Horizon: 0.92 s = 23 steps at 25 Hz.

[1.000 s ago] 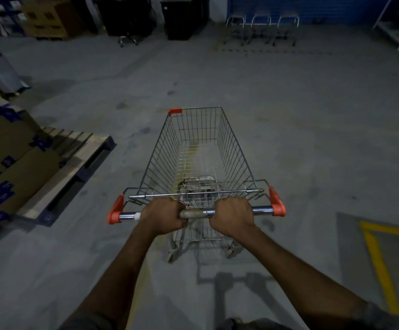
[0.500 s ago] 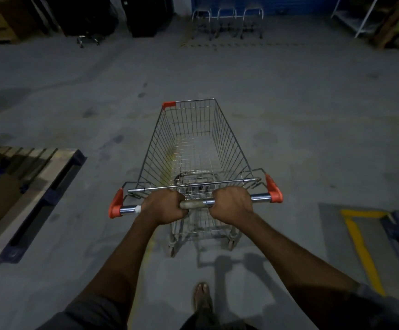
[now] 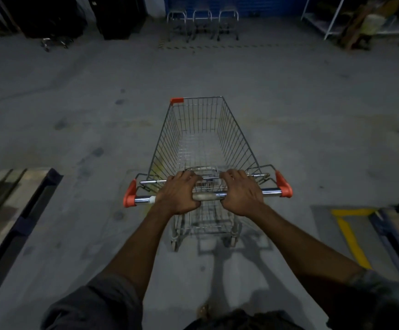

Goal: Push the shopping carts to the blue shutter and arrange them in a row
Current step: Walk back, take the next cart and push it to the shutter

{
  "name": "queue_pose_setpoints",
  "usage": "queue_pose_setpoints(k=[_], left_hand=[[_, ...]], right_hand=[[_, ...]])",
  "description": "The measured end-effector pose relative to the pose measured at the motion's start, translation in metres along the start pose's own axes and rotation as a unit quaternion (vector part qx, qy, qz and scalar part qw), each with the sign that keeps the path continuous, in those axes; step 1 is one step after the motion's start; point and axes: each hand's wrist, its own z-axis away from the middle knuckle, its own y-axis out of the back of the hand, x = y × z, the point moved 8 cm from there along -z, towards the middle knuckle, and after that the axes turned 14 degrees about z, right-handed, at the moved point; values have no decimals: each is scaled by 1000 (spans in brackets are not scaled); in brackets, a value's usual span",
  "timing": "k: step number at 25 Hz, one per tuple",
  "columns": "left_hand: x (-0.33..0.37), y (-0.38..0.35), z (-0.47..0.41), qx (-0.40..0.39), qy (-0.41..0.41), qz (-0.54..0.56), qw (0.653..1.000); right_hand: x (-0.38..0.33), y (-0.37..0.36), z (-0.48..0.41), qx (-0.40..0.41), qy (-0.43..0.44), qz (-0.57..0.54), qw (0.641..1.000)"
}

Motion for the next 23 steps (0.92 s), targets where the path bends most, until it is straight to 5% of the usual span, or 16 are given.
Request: queue_pose_setpoints(k=[10,23], left_hand=[[-33,4,-124,-72,61,48,994],[-70,31,-318,-72,74,39,994]], right_hand=[[53,-24,-117,-157,9,9,988],[143,-44,-291,-157,2,-30,987]])
